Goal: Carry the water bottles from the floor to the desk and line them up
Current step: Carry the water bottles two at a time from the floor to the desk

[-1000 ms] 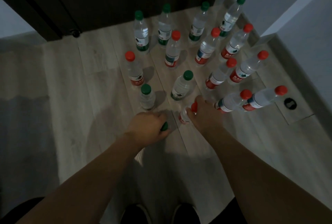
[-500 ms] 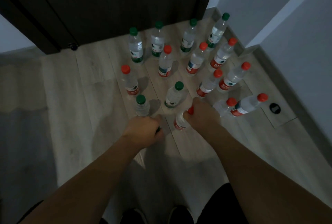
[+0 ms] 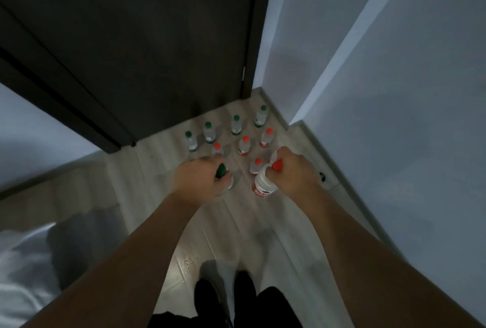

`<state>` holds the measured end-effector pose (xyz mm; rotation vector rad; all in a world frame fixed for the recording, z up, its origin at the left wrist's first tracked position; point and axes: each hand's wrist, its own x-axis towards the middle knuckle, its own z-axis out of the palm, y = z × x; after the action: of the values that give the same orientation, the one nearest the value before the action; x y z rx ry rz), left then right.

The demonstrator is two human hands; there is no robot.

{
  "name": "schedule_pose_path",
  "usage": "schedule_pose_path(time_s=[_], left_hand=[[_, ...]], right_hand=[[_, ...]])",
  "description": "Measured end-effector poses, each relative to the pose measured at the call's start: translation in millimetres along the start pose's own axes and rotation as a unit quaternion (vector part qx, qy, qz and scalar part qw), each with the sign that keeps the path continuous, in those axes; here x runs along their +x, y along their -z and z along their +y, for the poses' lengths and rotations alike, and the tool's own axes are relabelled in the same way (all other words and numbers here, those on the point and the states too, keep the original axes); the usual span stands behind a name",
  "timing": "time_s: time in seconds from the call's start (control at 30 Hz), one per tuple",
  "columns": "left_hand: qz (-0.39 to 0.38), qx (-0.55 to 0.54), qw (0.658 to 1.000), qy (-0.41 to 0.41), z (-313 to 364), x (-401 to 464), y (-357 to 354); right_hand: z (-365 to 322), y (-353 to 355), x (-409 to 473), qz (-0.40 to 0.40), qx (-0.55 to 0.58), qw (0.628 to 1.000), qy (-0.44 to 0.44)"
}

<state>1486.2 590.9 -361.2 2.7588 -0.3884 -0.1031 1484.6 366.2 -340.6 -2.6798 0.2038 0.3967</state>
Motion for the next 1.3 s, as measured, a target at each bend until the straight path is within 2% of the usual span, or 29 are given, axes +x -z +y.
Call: schedule_pose_path(time_s=[0.2,0.4,0.6,0.8,1.03,1.3], left_hand=[[0.061,-0.09,0.993,0.053,88,-2,144],[0.127,-0.108,0.985,0.044,149,2,214],[0.138,-0.128,0.982,0.0,186,-6,236],[0.12,-0.139,0.983,-0.031,206,8,245],[0.07,-0.153,0.975,-0.145,253,37,243],[0.021,-0.166,0.958,-0.232,317,51,219]], right_hand=[[-52,167,-66,0.045,0.067,0.996,-0.035],[-54,236,-103,0.059,0.067,0.995,-0.042],[-33,260,-130,0.1,0.071,0.991,-0.055],[-9,269,-151,0.139,0.094,0.979,-0.115],[25,280,-193,0.199,0.125,0.943,-0.233],[58,285,-246,0.261,0.152,0.893,-0.333]])
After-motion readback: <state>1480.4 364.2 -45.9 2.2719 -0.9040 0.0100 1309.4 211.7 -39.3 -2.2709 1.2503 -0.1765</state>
